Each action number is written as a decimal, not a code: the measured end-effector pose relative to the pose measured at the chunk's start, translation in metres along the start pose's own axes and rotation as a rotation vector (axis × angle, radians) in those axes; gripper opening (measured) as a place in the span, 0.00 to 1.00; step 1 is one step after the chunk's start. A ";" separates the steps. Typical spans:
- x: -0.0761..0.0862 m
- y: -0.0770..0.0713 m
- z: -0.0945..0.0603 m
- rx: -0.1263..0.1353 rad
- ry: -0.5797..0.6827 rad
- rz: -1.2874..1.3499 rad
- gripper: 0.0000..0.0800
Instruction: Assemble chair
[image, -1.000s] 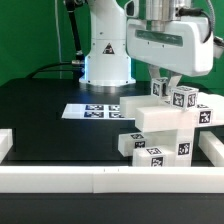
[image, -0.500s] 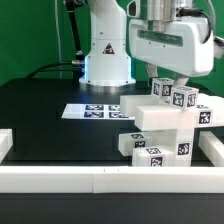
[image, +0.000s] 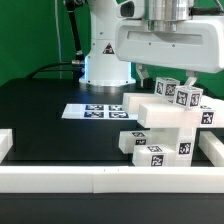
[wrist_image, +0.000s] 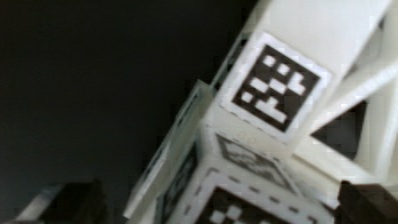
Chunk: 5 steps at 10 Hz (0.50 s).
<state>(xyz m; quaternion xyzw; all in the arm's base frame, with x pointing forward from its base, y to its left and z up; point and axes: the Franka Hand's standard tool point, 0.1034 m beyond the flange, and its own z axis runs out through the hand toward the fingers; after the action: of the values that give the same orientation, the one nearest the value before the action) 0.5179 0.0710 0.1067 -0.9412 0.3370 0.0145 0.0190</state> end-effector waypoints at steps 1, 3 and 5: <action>0.000 0.000 0.000 0.000 0.000 -0.044 0.81; 0.002 0.002 0.000 0.000 0.000 -0.222 0.81; 0.003 0.003 0.000 0.000 0.000 -0.350 0.81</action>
Offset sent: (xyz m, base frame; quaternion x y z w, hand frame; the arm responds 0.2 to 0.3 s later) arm -0.0017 -0.0005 0.0008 0.0085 0.0019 -0.2001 0.9797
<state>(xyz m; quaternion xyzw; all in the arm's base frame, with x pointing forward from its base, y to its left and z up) 0.5183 0.0672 0.1066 -0.9855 0.1682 0.0110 0.0211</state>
